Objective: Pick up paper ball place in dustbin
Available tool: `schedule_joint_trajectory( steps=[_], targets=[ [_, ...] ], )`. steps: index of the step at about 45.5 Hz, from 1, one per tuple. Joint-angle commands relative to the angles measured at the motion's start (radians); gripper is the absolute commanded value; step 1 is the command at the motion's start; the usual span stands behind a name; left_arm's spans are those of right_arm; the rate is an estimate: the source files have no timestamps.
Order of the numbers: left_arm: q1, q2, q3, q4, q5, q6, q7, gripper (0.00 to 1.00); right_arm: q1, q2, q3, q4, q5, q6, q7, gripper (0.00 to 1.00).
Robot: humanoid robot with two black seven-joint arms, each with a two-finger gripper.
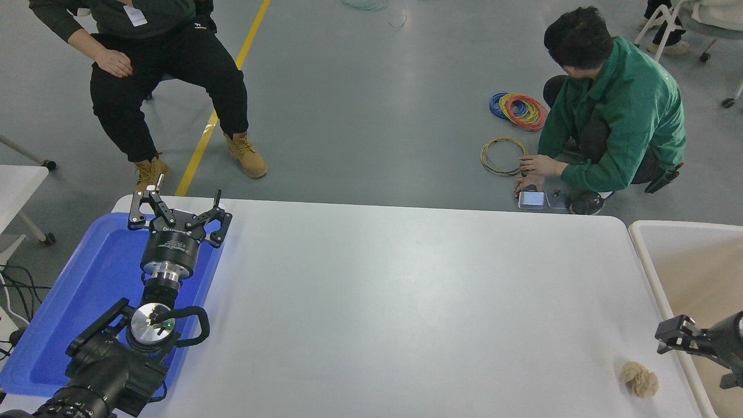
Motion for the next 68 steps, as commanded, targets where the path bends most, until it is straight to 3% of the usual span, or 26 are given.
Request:
schedule_joint_trajectory(
  steps=[1, 47, 58, 68],
  targets=[
    [0.000, 0.000, 0.000, 0.000, 0.000, -0.001, 0.000, 1.00, -0.063, 0.036, 0.054, -0.010, -0.004, -0.039, 0.000, 1.00],
    [0.000, -0.001, 0.000, 0.000, 0.000, 0.001, -0.002, 1.00, -0.211, 0.151, 0.103, -0.151, -0.007, -0.114, 0.002, 0.99],
    [0.000, 0.000, 0.000, 0.000, 0.000, -0.001, 0.000, 1.00, -0.212, 0.173, 0.103, -0.129, -0.067, -0.160, 0.002, 0.94],
    [0.000, 0.000, 0.000, 0.000, 0.000, 0.001, 0.000, 1.00, -0.207, 0.168, 0.100, -0.096, -0.147, -0.194, 0.000, 0.83]
  ],
)
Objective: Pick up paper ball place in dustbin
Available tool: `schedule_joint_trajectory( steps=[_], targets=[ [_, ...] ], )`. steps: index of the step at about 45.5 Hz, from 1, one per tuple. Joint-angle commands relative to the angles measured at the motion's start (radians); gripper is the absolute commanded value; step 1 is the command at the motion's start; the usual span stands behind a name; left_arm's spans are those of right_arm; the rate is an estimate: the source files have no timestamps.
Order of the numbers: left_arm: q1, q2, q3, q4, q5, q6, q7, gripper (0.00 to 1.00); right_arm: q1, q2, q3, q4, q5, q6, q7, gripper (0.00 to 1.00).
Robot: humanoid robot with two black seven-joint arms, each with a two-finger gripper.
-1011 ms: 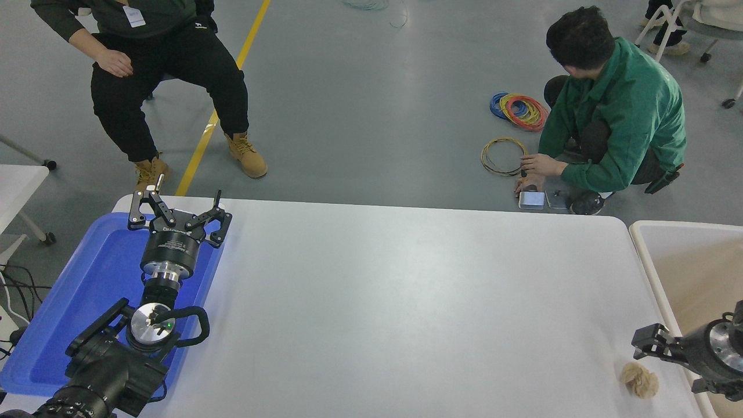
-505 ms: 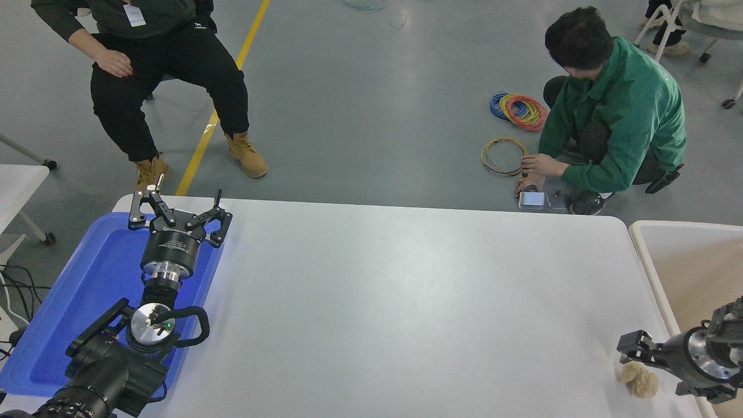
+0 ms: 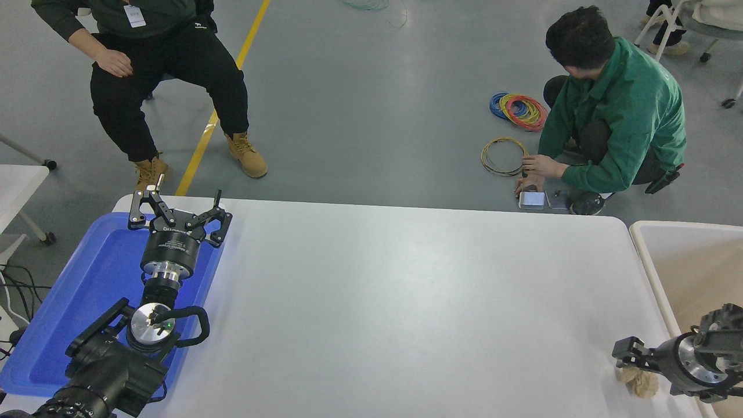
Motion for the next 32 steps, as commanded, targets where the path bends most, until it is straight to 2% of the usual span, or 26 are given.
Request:
schedule_joint_trajectory(
  steps=[1, 4, 5, 9, 12, 16, 18, 32],
  targets=[
    [0.000, 0.000, 0.000, 0.000, 0.000, -0.001, 0.001, 1.00, 0.002, 0.005, -0.004, 0.029, -0.081, -0.035, -0.001, 0.81],
    [0.000, -0.001, 0.000, 0.000, 0.000, -0.001, 0.001, 1.00, 0.007, 0.003, -0.012, 0.043, -0.104, -0.034, -0.001, 0.62],
    [0.000, -0.001, 0.000, 0.000, 0.000, 0.001, 0.001, 1.00, 0.008, 0.002, -0.016, 0.047, -0.112, -0.034, -0.001, 0.58],
    [0.000, 0.000, 0.000, 0.000, 0.000, -0.001, 0.001, 1.00, 0.025, -0.009, -0.030, 0.064, -0.142, -0.035, -0.001, 0.57],
    [0.000, -0.001, 0.000, 0.000, 0.000, -0.001, 0.001, 1.00, 0.041, -0.020, -0.041, 0.078, -0.150, -0.034, -0.001, 0.47],
    [0.000, 0.000, 0.000, 0.000, 0.000, -0.001, 0.001, 1.00, 0.056, -0.038, -0.061, 0.093, -0.152, -0.029, -0.001, 0.23],
    [0.000, -0.001, 0.000, 0.000, 0.000, -0.001, 0.001, 1.00, 0.064, -0.041, -0.072, 0.098, -0.155, -0.026, -0.001, 0.02],
    [0.000, 0.000, 0.000, 0.000, 0.000, -0.001, 0.001, 1.00, 0.174, -0.077, -0.142, 0.150, -0.184, -0.020, 0.000, 0.00]
  ],
)
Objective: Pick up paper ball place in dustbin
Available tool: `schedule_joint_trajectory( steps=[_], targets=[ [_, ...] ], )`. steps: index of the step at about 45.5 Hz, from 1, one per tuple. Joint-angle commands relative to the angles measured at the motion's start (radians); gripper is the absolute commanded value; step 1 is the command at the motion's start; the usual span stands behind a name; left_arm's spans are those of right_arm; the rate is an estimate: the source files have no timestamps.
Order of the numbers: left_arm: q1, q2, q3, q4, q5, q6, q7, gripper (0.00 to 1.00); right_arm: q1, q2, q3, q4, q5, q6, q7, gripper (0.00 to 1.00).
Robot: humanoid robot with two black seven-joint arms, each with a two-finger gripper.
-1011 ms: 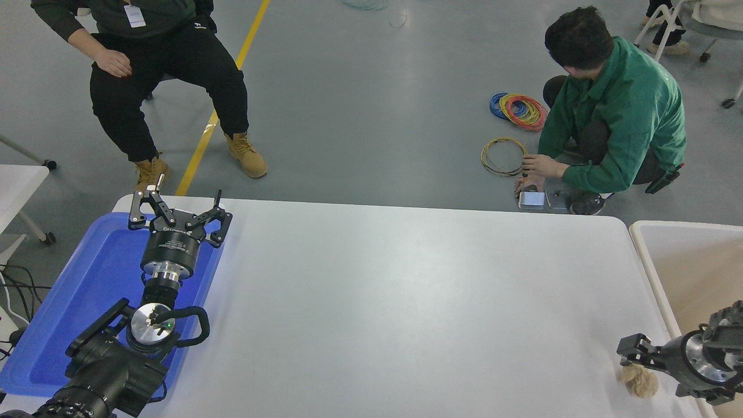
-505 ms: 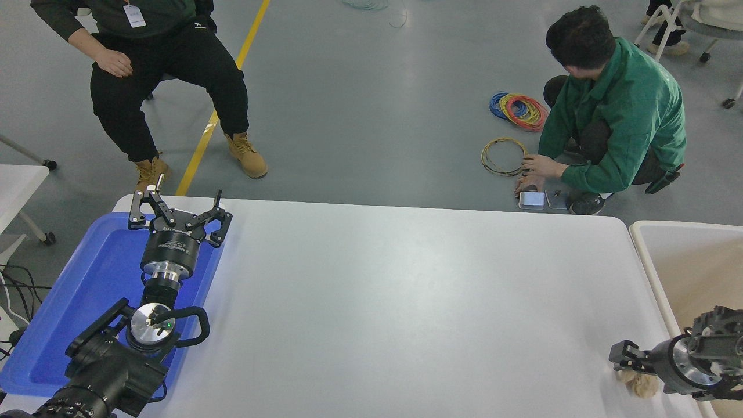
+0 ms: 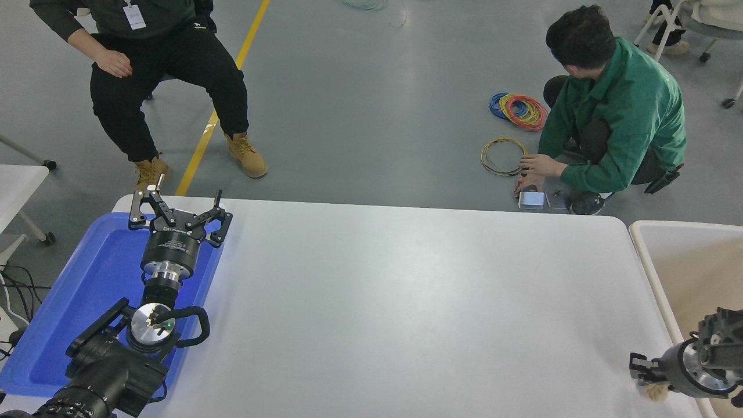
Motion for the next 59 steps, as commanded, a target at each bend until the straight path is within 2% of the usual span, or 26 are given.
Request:
schedule_joint_trajectory(
  steps=[1, 7, 33, 42, 55, 59],
  targets=[
    [0.000, 0.001, 0.000, 0.000, 0.000, 0.000, 0.000, 1.00, 0.107, -0.039, -0.062, 0.062, -0.026, 0.006, 0.001, 0.00],
    [0.000, 0.000, 0.000, 0.000, 0.000, 0.002, 0.000, 1.00, 0.262, -0.056, -0.113, 0.145, -0.061, 0.035, 0.001, 0.00],
    [0.000, 0.001, 0.000, 0.000, 0.000, 0.002, 0.000, 1.00, 0.882, -0.036, -0.142, 0.159, -0.083, 0.433, -0.007, 0.00],
    [0.000, 0.001, 0.000, 0.000, 0.000, 0.000, 0.000, 1.00, 1.013, -0.022, -0.156, 0.157, -0.149, 0.522, -0.009, 0.00],
    [0.000, 0.000, 0.000, 0.000, 0.000, 0.000, 0.000, 1.00, 1.174, 0.025, -0.216, 0.171, -0.146, 0.655, -0.003, 0.00],
    [0.000, 0.001, 0.000, 0.000, 0.000, 0.002, 0.000, 1.00, 1.218, 0.027, -0.207, 0.191, -0.146, 0.655, -0.003, 0.00]
  ],
)
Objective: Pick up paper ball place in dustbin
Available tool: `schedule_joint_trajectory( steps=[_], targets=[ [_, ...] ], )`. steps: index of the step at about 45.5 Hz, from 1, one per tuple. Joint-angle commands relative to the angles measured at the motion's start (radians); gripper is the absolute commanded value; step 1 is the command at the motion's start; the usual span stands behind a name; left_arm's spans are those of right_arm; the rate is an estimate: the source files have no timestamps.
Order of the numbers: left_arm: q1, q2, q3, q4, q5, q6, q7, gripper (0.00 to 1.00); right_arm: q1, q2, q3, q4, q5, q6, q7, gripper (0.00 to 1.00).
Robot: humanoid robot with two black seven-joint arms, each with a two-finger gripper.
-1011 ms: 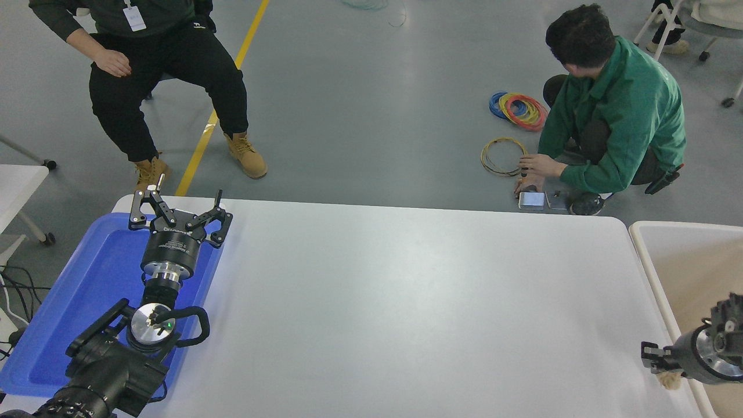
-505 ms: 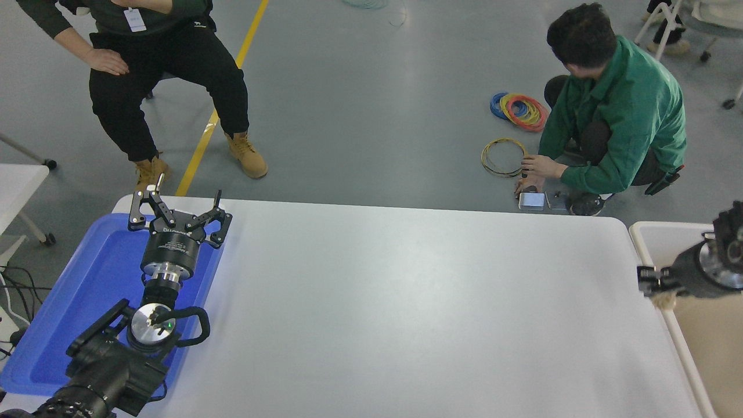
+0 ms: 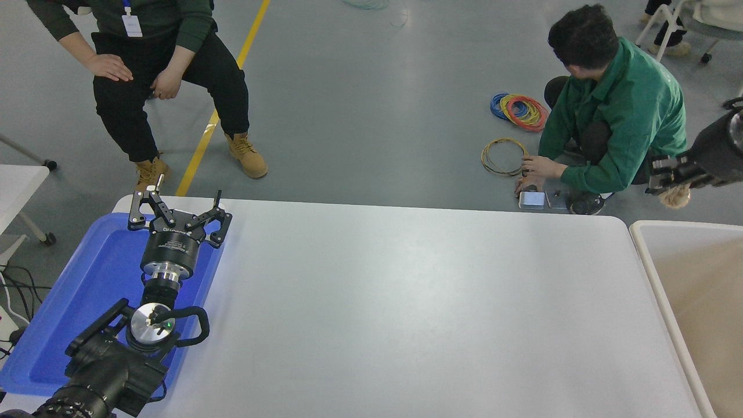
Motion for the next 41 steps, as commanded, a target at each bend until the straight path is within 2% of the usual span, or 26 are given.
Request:
schedule_joint_trajectory(
  steps=[1, 23, 35, 41],
  targets=[
    [0.000, 0.000, 0.000, 0.000, 0.000, 0.001, 0.000, 1.00, 0.145, 0.021, -0.005, 0.033, -0.008, 0.078, 0.002, 0.00],
    [0.000, 0.000, 0.000, 0.000, 0.000, 0.001, 0.000, 1.00, 0.118, 0.041, 0.001, 0.051, -0.026, 0.078, -0.002, 0.00],
    [0.000, 0.000, 0.000, 0.000, 0.000, 0.001, -0.002, 1.00, -0.221, -0.038, 0.007, -0.315, -0.060, 0.075, 0.001, 0.00],
    [0.000, 0.000, 0.000, 0.000, 0.000, 0.001, -0.002, 1.00, -0.414, -0.080, 0.036, -0.475, -0.058, -0.009, 0.003, 0.00]
  ],
)
